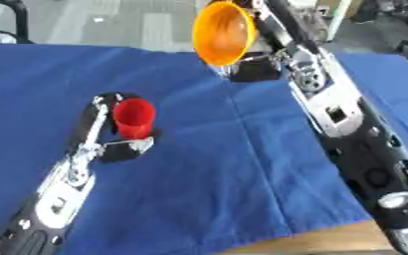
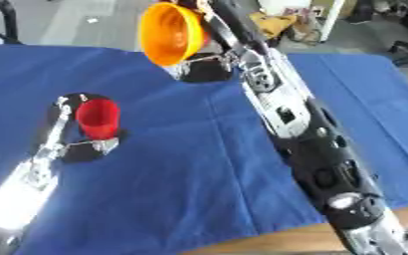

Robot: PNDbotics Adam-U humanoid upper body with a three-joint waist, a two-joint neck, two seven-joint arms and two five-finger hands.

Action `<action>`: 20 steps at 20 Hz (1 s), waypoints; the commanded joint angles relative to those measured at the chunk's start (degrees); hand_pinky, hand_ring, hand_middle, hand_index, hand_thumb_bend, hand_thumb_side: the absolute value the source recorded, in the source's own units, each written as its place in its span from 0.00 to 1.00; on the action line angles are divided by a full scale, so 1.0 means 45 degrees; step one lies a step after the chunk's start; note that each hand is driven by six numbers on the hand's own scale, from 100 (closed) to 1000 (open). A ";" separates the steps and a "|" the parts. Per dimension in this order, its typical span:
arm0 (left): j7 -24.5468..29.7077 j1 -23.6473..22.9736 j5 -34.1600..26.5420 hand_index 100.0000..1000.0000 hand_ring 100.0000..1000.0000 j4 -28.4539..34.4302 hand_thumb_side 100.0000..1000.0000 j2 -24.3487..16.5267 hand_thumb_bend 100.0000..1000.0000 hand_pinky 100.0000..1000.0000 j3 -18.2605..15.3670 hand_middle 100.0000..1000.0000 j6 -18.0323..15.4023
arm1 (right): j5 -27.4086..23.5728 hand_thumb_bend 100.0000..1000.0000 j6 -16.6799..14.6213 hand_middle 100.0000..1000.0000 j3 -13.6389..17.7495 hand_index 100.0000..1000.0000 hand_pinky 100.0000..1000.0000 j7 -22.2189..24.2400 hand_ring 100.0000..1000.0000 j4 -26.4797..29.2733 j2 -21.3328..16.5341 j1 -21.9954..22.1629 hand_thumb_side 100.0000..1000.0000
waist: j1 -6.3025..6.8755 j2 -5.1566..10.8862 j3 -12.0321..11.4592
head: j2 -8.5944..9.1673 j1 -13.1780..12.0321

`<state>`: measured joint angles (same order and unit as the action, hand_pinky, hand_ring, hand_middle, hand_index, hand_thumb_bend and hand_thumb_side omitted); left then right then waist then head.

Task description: Pour the contents of one cup into another cup.

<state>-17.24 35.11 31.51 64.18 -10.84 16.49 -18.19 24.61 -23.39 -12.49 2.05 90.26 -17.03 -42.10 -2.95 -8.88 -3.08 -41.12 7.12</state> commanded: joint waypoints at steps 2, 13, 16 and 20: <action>-0.0629 0.0014 0.0425 0.77 0.46 -0.0173 0.43 -0.0219 1.00 0.30 -0.0375 0.50 -0.0170 | -0.1132 0.00 0.0492 0.16 0.0404 0.40 0.29 0.0095 0.23 0.0619 -0.0361 0.0287 0.02 | 0.0011 0.0148 0.0075 | 0.0148 -0.0089; 0.0531 -0.0246 -0.2592 0.78 0.51 0.2258 0.71 -0.1220 0.99 0.34 -0.1015 0.57 0.0842 | -0.3335 0.00 0.1486 0.09 0.0849 0.30 0.24 0.0438 0.17 0.0202 -0.0776 0.2299 0.02 | 0.0069 0.0084 0.0068 | 0.0203 -0.0146; 0.1248 -0.0310 -0.3616 0.78 0.51 0.3167 0.73 -0.1542 0.96 0.34 -0.1131 0.57 0.1277 | -0.3683 0.00 0.1577 0.07 0.0816 0.27 0.23 0.0859 0.16 -0.0290 -0.0907 0.2782 0.03 | 0.0103 0.0054 0.0005 | 0.0215 -0.0111; 0.1894 -0.0438 -0.4733 0.78 0.51 0.4214 0.77 -0.1714 0.90 0.34 -0.1197 0.57 0.1765 | -0.3624 0.00 0.1691 0.08 0.0617 0.27 0.24 0.1430 0.18 -0.1786 -0.0958 0.2898 0.07 | 0.0158 0.0042 -0.0138 | 0.0210 -0.0027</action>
<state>-9.69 32.52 11.88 80.72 -17.12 11.73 -10.80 8.60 -15.86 -9.76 7.75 83.54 -19.96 -28.25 -2.48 -9.44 -3.77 -40.65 6.79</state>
